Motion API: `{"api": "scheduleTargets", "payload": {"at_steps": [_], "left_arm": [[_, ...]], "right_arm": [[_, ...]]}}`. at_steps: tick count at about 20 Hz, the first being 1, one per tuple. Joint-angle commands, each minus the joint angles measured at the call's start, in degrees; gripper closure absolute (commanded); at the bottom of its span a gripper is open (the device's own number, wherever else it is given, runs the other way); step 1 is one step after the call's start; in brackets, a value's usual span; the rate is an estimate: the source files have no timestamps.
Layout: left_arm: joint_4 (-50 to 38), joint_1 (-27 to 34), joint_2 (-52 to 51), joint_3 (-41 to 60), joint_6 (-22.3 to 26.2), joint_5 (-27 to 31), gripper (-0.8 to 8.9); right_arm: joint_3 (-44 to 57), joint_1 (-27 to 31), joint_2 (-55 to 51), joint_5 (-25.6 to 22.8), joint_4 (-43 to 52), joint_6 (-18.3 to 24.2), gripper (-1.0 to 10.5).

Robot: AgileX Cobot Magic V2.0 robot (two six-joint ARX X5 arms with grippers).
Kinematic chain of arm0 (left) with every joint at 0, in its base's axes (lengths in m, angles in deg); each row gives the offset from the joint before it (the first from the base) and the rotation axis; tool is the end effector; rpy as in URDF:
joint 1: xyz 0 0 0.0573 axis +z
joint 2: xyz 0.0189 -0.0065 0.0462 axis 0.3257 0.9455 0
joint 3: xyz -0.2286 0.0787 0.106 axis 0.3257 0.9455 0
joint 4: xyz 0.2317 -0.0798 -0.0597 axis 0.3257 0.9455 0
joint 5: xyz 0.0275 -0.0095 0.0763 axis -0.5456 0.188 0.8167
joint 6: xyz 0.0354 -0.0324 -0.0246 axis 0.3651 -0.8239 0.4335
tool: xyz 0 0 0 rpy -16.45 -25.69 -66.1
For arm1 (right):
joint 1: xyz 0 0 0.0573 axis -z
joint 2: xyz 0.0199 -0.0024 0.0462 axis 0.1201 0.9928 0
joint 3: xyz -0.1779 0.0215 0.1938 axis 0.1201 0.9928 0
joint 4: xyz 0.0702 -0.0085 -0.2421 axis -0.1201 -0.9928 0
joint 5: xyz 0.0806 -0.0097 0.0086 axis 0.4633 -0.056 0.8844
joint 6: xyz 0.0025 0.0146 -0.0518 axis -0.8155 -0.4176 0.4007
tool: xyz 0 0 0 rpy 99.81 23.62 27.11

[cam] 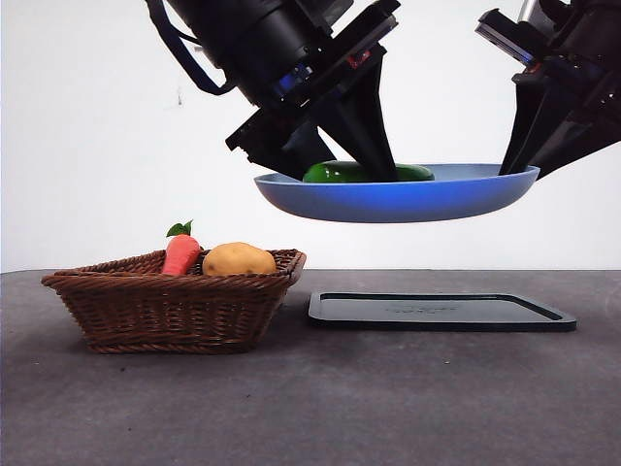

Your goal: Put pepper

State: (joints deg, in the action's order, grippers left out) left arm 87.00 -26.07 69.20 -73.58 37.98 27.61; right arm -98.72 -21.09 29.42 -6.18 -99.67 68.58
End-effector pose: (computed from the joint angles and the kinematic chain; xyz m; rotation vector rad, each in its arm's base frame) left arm 0.2402 -0.2506 0.2558 0.1810 0.8582 -0.9380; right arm 0.2493 0.0755 0.2610 0.3405 1.1116 0.4700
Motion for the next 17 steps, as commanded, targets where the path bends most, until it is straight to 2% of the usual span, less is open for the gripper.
{"api": "scheduleTargets", "payload": {"at_steps": [1,9,12,17], "left_arm": [[-0.3,-0.8,-0.1,-0.9,0.0,-0.3,5.9],[0.9,-0.5,-14.1,-0.9,0.2,0.2,5.9],[1.5,-0.5,-20.1,-0.9,0.4,0.2,5.9],[3.8,-0.5,-28.5,-0.9,0.5,0.2,5.9]], "right_arm": [[-0.7,-0.1,0.6,0.7,0.2,-1.1,9.4],[-0.7,0.5,0.6,-1.2,0.5,-3.7,9.4],[-0.8,3.2,1.4,-0.9,3.1,-6.4,9.4],[-3.7,8.3,9.1,-0.8,5.2,-7.0,9.4]]}}
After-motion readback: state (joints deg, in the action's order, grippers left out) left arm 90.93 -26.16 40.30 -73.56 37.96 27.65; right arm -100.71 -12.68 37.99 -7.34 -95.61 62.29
